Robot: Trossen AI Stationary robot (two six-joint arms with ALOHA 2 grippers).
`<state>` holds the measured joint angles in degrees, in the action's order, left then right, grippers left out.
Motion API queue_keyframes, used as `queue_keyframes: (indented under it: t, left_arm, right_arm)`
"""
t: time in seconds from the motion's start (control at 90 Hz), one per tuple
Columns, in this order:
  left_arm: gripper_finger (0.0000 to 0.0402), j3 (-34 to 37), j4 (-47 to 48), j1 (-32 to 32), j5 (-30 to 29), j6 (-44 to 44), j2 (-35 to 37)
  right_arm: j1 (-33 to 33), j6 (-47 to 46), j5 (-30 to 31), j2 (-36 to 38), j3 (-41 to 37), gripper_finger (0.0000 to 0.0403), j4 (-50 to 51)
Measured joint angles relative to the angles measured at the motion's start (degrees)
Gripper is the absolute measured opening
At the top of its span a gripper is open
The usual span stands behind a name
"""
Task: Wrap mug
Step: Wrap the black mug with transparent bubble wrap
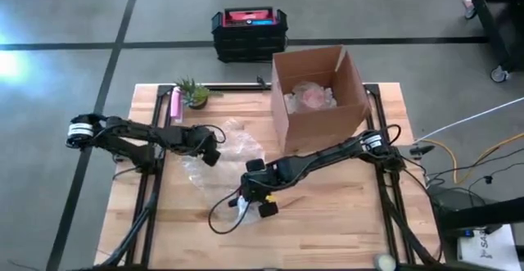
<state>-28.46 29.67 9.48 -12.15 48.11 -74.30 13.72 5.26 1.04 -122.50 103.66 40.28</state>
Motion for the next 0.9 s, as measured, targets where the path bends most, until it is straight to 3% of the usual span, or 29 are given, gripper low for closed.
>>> queue_keyframes:
  t: [0.144, 0.2, 0.433, 0.578, 0.733, 0.9]
  left_arm:
    - [0.0044, -1.45, 0.25, -1.87, 2.91, -0.58, 2.0]
    - [0.0015, -3.08, 0.32, -3.19, 3.65, -0.81, 3.41]
    - [0.0005, -13.54, -2.16, -13.57, 2.18, -1.75, 10.06]
    - [0.0007, -18.34, -8.21, -22.58, 1.66, -3.34, 10.39]
    - [0.0001, -20.03, -17.19, -29.43, 0.82, -4.58, 5.1]
    - [0.0001, -20.18, -25.41, -31.13, -0.07, -4.87, -5.12]
  right_arm:
    - [0.0, 0.28, 0.0, 0.0, 0.0, 0.0, -0.14]
    - [0.02, 0.28, 0.0, 0.0, 0.0, 0.0, -0.19]
    - [0.0, 0.3, 0.0, 0.0, 0.0, 0.0, -0.31]
    - [0.0, 0.3, 0.0, 0.0, 0.0, 0.0, -0.35]
    - [-0.06, 0.23, 0.0, 0.0, 0.0, 0.0, -0.36]
    - [0.15, 0.35, -0.8, 0.0, -0.09, 0.0, 0.31]
